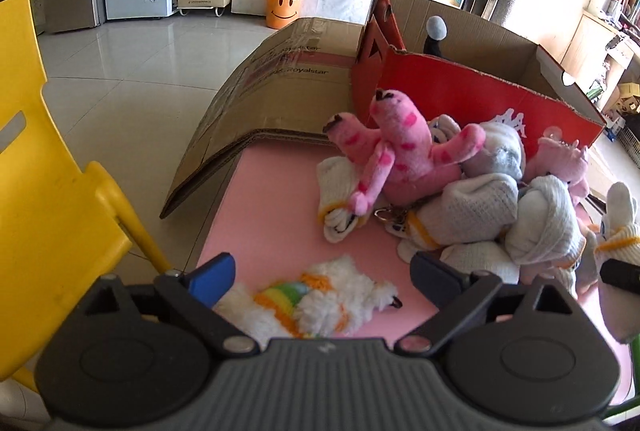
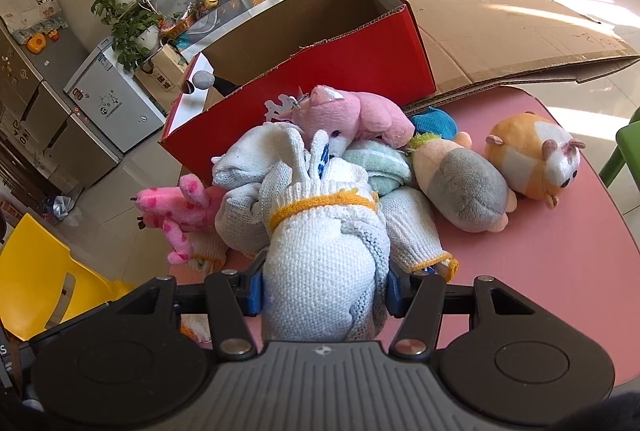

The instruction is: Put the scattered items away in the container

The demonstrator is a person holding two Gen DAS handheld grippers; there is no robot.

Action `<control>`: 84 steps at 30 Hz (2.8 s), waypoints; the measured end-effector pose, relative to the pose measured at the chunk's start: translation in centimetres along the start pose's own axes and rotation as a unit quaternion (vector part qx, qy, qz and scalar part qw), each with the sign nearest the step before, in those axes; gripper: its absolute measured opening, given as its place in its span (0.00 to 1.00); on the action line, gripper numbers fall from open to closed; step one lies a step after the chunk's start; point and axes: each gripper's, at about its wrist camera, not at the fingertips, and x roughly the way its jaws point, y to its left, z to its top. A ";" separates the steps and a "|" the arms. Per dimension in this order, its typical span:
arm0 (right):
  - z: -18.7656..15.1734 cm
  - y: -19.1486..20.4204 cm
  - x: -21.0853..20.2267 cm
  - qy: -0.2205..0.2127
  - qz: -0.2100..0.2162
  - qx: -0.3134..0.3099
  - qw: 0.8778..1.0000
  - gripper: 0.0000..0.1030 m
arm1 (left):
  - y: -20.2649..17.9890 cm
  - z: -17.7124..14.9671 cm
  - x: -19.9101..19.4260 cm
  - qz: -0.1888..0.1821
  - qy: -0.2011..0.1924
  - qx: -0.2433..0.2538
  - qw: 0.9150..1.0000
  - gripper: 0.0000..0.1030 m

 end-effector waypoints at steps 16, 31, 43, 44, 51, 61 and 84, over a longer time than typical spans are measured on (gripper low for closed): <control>-1.9 1.3 1.1 0.030 0.006 -0.016 0.999 0.54 | -0.1 -2.1 2.9 0.018 0.066 0.084 0.994 1.00; -2.2 1.3 2.0 0.042 0.004 -0.008 0.999 0.54 | -0.7 -3.3 6.2 0.054 0.092 0.110 0.988 1.00; -2.4 1.7 2.9 0.052 0.006 -0.008 0.999 0.54 | -1.1 -3.7 7.2 0.052 0.098 0.097 0.989 0.99; -2.4 1.7 3.0 0.052 0.006 -0.008 0.999 0.54 | -1.1 -3.8 7.1 0.051 0.096 0.094 0.990 0.99; -2.4 1.9 3.4 0.055 0.007 -0.009 0.998 0.54 | -1.3 -3.7 6.9 0.045 0.081 0.099 0.991 0.97; -2.6 2.1 3.8 0.057 0.004 -0.016 0.998 0.54 | -3.1 -3.9 6.9 0.010 0.064 0.142 0.988 0.80; -2.6 2.0 4.0 0.061 -0.001 -0.015 0.998 0.54 | -4.5 -4.4 6.3 0.002 0.050 0.164 0.985 0.98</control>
